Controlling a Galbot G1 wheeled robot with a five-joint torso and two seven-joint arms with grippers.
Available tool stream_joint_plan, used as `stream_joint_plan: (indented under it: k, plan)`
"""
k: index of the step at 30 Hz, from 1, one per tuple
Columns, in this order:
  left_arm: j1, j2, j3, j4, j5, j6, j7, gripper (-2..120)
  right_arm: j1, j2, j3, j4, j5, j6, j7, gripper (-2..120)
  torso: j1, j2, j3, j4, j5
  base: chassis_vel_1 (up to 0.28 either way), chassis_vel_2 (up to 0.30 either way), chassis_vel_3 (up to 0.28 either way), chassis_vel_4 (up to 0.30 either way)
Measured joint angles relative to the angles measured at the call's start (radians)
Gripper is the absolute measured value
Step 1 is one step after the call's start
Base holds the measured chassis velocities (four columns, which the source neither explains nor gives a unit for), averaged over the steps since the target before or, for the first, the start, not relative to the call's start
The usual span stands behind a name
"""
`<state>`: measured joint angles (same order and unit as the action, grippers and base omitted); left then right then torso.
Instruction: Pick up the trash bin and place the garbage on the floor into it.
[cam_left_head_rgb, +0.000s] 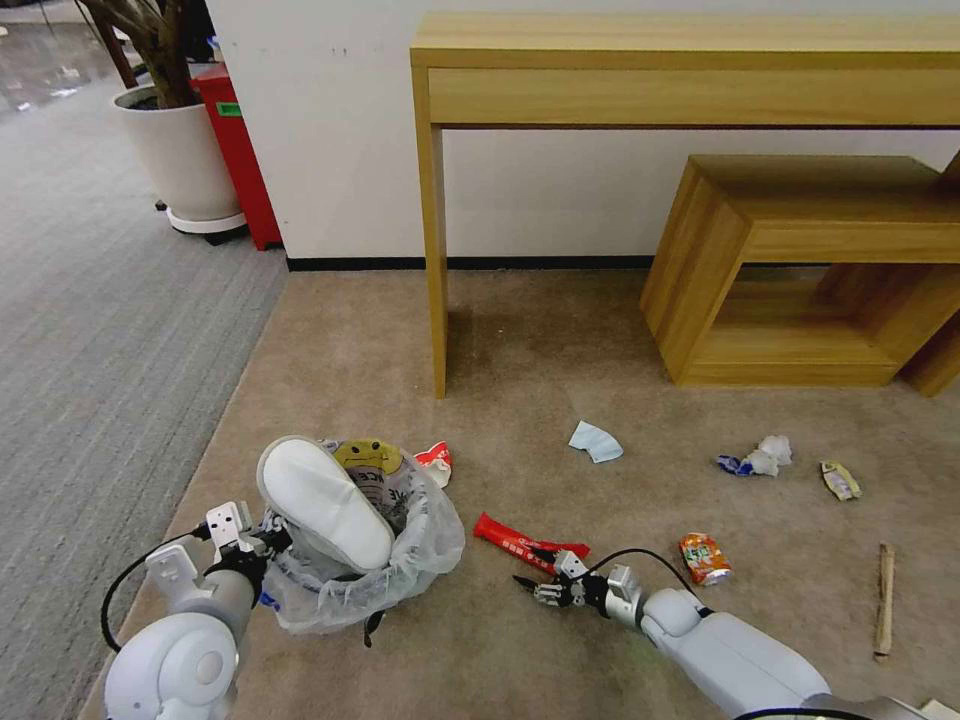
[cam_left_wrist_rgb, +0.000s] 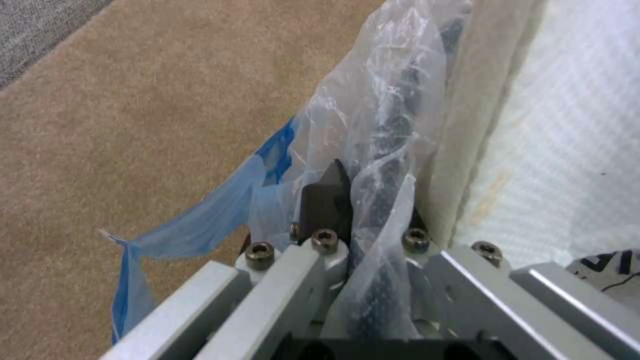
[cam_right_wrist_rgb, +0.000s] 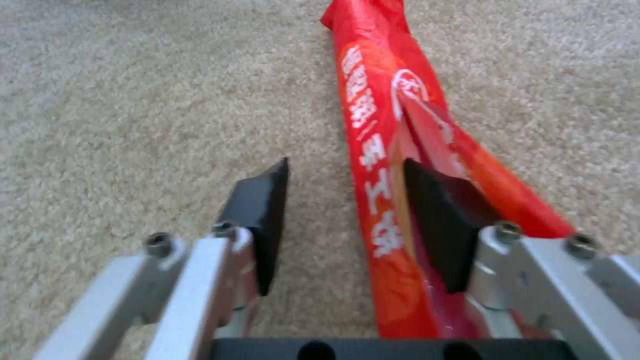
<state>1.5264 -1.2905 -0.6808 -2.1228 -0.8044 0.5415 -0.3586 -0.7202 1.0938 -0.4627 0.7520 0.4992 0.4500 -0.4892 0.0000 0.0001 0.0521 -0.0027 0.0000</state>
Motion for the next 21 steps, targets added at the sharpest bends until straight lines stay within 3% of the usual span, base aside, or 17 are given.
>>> stream_joint_plan:
  k: [10, 21]
  plan:
    - [-0.008, -0.002, 0.004, 0.0, 0.0, 0.0, -0.001, 1, -0.01, -0.038, 0.013, 0.022, 0.015, 0.008, -0.012, 3, 0.0, 0.0, 0.0, 0.0, 0.0, 0.0, 0.0, 0.0, 0.0]
    - [-0.009, -0.003, 0.008, 0.012, 0.008, 0.001, -0.002, 1, -0.046, -0.092, 0.053, 0.14, 0.061, 0.016, -0.026, 0, 0.0, 0.0, 0.0, 0.0, -0.0001, 0.0, 0.0, 0.0, 0.0]
